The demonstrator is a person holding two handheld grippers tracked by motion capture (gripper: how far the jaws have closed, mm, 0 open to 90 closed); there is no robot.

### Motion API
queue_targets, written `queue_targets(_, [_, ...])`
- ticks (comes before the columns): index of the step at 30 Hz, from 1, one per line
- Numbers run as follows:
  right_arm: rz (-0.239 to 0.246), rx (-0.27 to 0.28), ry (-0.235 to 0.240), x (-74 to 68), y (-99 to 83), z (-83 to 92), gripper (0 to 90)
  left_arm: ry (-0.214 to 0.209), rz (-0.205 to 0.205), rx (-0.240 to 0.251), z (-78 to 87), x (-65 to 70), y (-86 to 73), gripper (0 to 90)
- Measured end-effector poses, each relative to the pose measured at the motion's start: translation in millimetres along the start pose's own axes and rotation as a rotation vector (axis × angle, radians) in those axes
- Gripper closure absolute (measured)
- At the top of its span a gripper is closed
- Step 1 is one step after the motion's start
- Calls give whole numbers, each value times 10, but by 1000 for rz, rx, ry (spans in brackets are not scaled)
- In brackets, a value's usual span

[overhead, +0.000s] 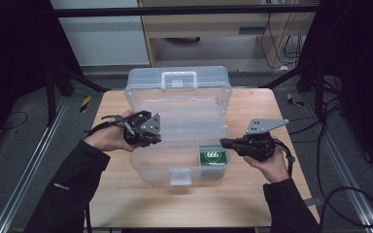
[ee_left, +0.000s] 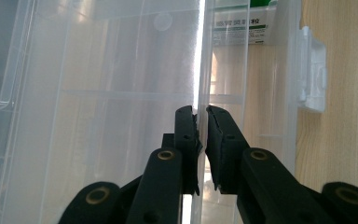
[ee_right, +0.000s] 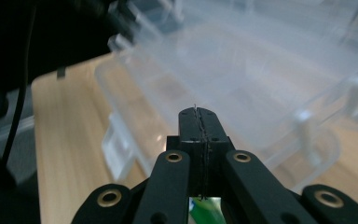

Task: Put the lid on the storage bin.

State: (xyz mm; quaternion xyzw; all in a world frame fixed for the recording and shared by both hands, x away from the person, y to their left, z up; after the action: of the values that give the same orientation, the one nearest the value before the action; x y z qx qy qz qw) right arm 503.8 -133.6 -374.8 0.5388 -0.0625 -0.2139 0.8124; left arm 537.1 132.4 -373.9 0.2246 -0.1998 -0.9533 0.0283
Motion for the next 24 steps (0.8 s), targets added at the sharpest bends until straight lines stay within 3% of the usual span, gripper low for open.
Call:
queue_targets(3, [-43,94,-53,171,159,45,900,14,-30,17,-16,-24,26,813])
queue_targets(4, [-43,94,-53,171,159,45,900,14,-30,17,-16,-24,26,812])
queue_targets(5, [-73,122,-73,273,214,50,900,-2,-8,3,-10,4,15,812])
queue_targets(6, [-73,122,-73,273,214,50,900,-2,-25,12,-18,-6,28,812])
queue_targets(9, [-115,138,-106,469,268,7,900,-5,-27,13,-27,6,46,812])
queue_targets(14, [-149,152,-130,633,291,-44,900,8,-46,21,-34,-7,57,812])
queue_targets(24, [-152,145,-156,732,314,-79,900,1,-45,23,-39,19,48,813])
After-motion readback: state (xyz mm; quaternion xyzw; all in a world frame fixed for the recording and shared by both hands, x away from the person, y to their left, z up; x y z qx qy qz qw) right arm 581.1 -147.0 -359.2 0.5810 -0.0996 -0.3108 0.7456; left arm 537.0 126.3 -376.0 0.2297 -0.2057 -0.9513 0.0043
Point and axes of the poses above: each handheld gripper's, and its own axes: z roughly backward along the jaws, y roughly out of its top, x roughly to its right, the point moved 7 cm from there along -z, roughly forward along the jaws, and after that the axes turned 8 degrees about y, right-handed, at the moved point
